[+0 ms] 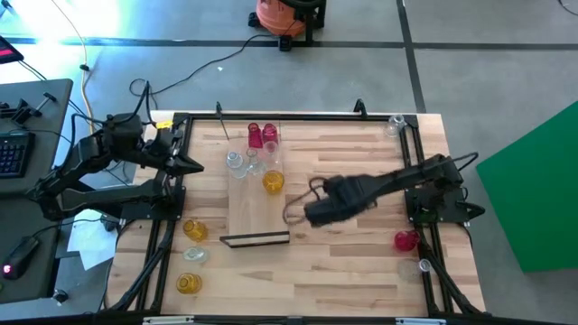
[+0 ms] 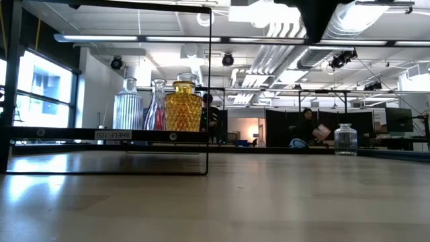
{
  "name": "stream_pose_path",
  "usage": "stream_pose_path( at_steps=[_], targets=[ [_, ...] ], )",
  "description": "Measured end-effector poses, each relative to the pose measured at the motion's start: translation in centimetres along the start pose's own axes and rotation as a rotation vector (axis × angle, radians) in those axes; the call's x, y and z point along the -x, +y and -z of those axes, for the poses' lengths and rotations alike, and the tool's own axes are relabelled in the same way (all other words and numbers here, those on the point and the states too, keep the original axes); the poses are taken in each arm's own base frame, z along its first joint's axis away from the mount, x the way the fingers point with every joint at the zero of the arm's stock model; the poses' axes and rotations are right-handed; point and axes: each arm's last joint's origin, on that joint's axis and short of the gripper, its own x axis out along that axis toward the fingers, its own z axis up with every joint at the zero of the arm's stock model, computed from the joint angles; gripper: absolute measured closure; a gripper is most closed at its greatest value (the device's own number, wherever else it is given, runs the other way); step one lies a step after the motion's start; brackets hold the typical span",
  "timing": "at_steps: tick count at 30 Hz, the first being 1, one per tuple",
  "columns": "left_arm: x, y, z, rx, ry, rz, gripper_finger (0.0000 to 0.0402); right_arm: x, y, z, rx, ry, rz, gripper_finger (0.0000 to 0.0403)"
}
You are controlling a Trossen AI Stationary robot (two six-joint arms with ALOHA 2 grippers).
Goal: Sort vases onto shelf
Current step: Put the transparent vase on the shelf
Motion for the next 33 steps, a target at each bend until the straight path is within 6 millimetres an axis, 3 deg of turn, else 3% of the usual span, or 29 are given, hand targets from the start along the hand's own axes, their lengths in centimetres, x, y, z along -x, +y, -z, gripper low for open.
stream_pose_path(
  at_steps=[10, 21, 26, 33],
  targets=[
    [0.6, -0.3, 0.2, -0.005, -0.023, 0.004, 0.0401, 0.7, -0.3, 7.5, -0.207, 0.062, -0.005, 0.0403],
    [0.8, -0.4, 0.2, 0.05, -0.029, 0.005, 0.0401, 1.3, -2.0, 14.4, -0.265, 0.277, 0.112, 0.0403],
    [0.8, -0.4, 0.2, 0.054, -0.03, 0.005, 0.0401, 1.4, -2.0, 16.0, -0.163, 0.318, 0.061, 0.0403],
    [0.8, -0.4, 0.2, 0.045, -0.03, 0.005, 0.0401, 1.4, -2.3, 15.9, 0.045, 0.332, 0.066, 0.0403]
  ],
)
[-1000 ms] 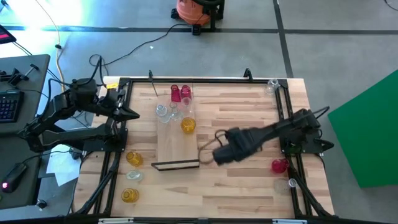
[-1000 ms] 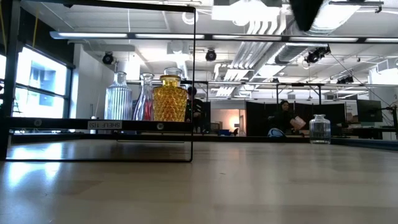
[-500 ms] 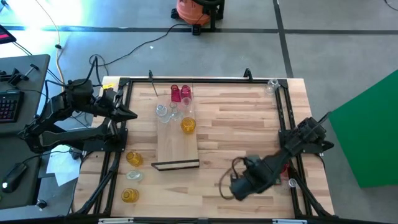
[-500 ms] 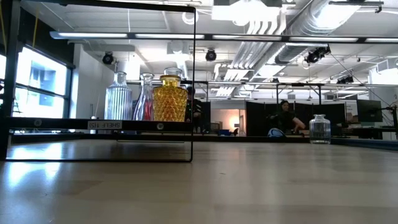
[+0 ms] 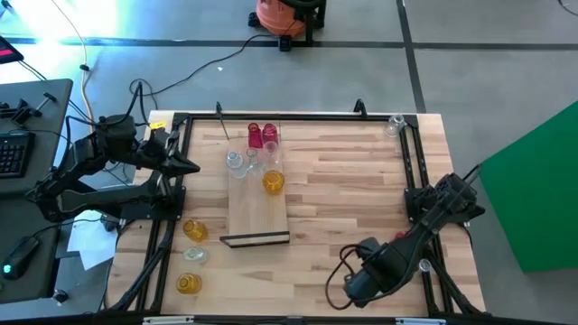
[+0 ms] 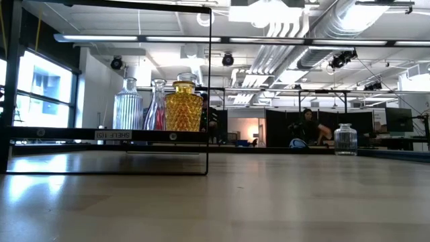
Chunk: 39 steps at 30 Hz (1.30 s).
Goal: Sort vases onto shelf
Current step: Put the transparent vase on the shelf
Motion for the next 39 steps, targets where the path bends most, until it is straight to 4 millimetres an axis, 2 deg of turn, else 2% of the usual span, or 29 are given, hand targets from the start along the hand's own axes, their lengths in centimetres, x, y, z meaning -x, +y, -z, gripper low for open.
stream_pose_path(
  at_steps=[6, 17, 23, 27, 31, 34, 39],
  targets=[
    [0.0, 0.0, 0.0, 0.001, 0.0, 0.0, 0.0401, 0.6, -1.4, 1.1, 0.072, -0.002, 0.007, 0.0403],
    [-1.2, 0.1, -1.6, -0.021, -0.066, 0.083, 0.0401, 1.6, -7.2, 7.0, 0.061, -0.002, -0.034, 0.0403],
    [-2.1, 0.5, -2.5, 0.0, -0.094, 0.064, 0.0401, 1.3, -8.7, 8.6, 0.153, -0.018, -0.034, 0.0403],
    [-2.8, 0.7, -3.4, -0.002, -0.143, 0.076, 0.0401, 0.7, -9.9, 7.9, 0.169, -0.08, -0.04, 0.0403],
    [-3.6, 1.0, -4.1, 0.032, -0.166, 0.096, 0.0401, 1.2, -12.1, 5.4, 0.219, -0.244, -0.147, 0.0403],
    [-3.9, 1.2, -4.3, 0.083, -0.164, 0.1, 0.0401, 1.5, -14.3, 3.2, 0.261, -0.275, -0.169, 0.0403],
    [-4.0, 1.2, -4.3, 0.101, -0.165, 0.102, 0.0401, 2.5, -18.6, 0.1, 0.363, -0.233, -0.231, 0.0403]
  ],
)
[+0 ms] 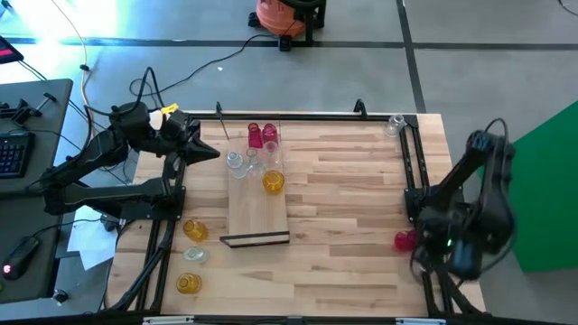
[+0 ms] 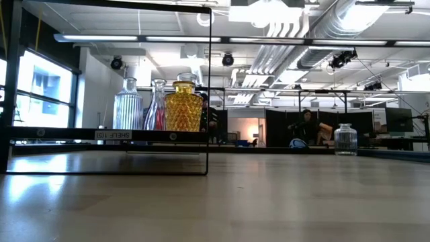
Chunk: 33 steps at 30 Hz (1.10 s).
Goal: Sort vases onto shelf
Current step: Put the transparent vase on the shelf
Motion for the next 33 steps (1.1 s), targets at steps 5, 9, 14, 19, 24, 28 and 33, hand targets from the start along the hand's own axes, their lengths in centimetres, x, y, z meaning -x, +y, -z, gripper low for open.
stream_pose_path(
  at_steps=[5, 9, 14, 19, 24, 28, 33],
  targets=[
    [0.0, 0.0, 0.0, 0.0, -0.001, 0.0, 0.0401, 2.7, -4.2, -2.1, 0.066, -0.079, -0.226, 0.0403],
    [0.0, 0.0, 0.0, 0.016, -0.001, -0.001, 0.0401, 4.5, -6.2, -3.4, 0.098, -0.205, -0.423, 0.0403],
    [0.0, 0.0, 0.0, 0.015, 0.001, 0.0, 0.0401, 5.1, -6.7, -3.8, 0.057, -0.194, -0.494, 0.0403],
    [0.2, -0.1, 0.0, -0.042, -0.002, 0.002, 0.0401, 4.1, -5.6, -2.6, 0.032, 0.0, -0.36, 0.0403],
    [0.1, 0.0, 0.0, -0.079, -0.002, -0.007, 0.0401, 3.3, -4.5, -1.5, 0.062, 0.119, -0.255, 0.0403],
    [0.1, 0.1, 0.0, -0.062, -0.021, -0.056, 0.0401, 3.1, -4.2, -1.2, 0.135, 0.115, -0.239, 0.0403],
    [0.1, 0.3, -0.1, -0.019, -0.044, -0.102, 0.0401, 3.1, -4.2, -1.2, 0.171, 0.115, -0.239, 0.0403]
  ],
)
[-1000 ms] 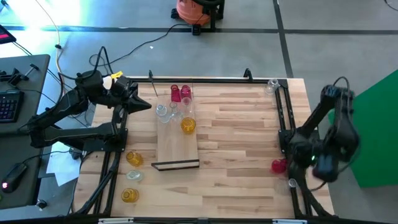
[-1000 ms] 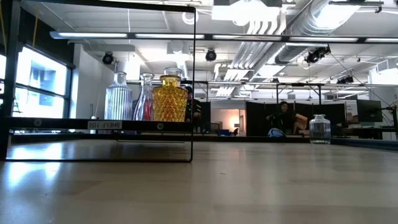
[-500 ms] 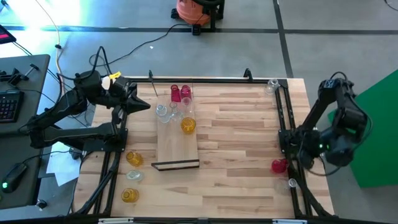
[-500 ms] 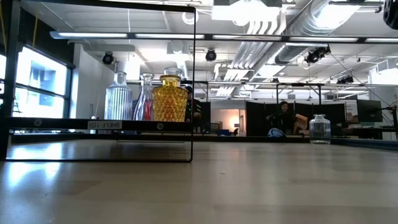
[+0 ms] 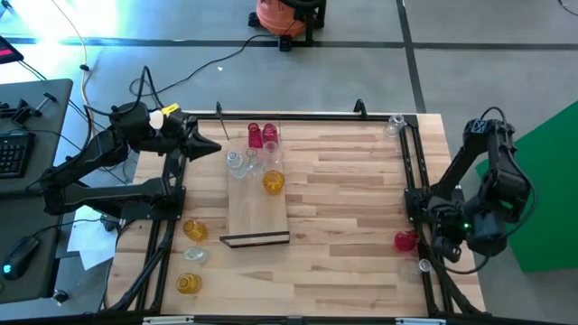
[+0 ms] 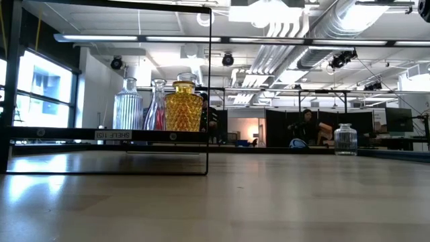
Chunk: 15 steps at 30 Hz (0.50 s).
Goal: Sort vases onto shelf
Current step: Put the transparent vase on the shelf
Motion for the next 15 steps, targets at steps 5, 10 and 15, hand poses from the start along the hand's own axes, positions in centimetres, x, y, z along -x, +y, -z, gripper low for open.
stream_pose_path(
  at_steps=[5, 10, 15],
  targets=[
    [0.02, -0.01, -0.01, 0.001, -0.002, -0.001, 0.0401, 0.0, -0.09, -0.02, 0.027, -0.001, 0.01, 0.0403],
    [0.02, -0.01, -0.02, 0.001, -0.003, -0.001, 0.0401, -0.04, -0.07, -0.01, -0.02, -0.002, 0.013, 0.0403],
    [0.02, -0.02, -0.02, 0.0, -0.002, 0.001, 0.0401, -0.03, -0.01, 0.0, -0.166, -0.001, 0.006, 0.0403]
  ],
)
